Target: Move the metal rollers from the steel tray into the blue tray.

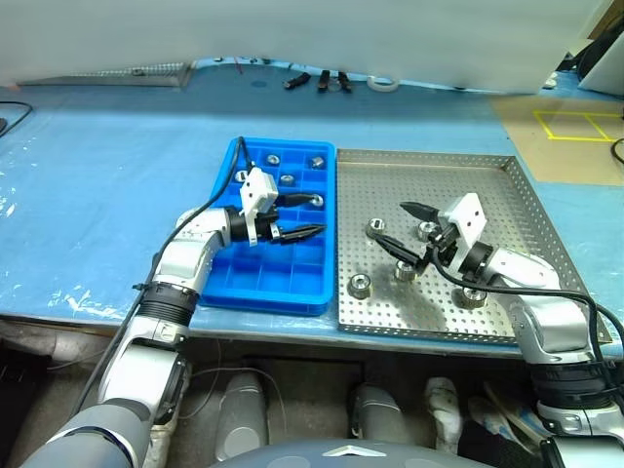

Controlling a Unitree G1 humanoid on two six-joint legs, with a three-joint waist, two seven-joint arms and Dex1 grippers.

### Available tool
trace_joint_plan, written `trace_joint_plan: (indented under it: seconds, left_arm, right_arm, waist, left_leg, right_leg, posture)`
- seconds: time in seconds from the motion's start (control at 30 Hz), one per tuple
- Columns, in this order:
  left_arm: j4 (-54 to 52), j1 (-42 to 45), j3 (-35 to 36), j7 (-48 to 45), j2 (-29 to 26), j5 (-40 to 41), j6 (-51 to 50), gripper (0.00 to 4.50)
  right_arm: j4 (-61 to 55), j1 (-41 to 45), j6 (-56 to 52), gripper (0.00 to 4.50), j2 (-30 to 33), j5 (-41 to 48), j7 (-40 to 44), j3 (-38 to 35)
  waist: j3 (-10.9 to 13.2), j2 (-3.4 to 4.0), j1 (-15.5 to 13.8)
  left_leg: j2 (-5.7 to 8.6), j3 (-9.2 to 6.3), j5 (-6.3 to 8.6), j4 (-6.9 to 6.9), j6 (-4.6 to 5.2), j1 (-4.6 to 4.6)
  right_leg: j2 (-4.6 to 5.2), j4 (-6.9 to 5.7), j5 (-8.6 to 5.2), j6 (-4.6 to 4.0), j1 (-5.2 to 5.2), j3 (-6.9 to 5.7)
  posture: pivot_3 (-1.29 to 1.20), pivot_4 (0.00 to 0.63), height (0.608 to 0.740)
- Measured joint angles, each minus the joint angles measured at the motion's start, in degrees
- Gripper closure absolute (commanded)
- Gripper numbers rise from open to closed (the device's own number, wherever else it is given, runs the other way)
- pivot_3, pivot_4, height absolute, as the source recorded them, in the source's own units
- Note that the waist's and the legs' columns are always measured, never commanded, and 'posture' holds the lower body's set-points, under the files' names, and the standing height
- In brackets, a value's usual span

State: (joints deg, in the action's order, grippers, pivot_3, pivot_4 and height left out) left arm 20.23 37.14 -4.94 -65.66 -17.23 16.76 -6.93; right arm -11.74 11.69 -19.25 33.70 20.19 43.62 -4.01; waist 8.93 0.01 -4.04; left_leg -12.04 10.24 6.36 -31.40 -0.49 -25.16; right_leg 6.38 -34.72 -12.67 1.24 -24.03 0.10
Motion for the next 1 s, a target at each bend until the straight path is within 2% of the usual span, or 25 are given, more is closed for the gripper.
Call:
trace_joint_plan:
  seconds: [1.0]
  left_arm:
    - [3.9,6.3,-1.5,-2.9,1.2,0.0,-4.9,0.81]
  right_arm:
    - [-3.2,-4.0,-0.3,0.02,-0.3,0.2,-5.9,-0.6]
  waist:
    - [0.0,-0.01,0.2]
  left_leg:
    - [0.02,0.04,0.00,0.05,-0.01,0.02]
  right_leg:
    - [0.00,0.04,0.00,0.01,0.00,0.04]
  posture:
    - [-0.21,0.150,0.740]
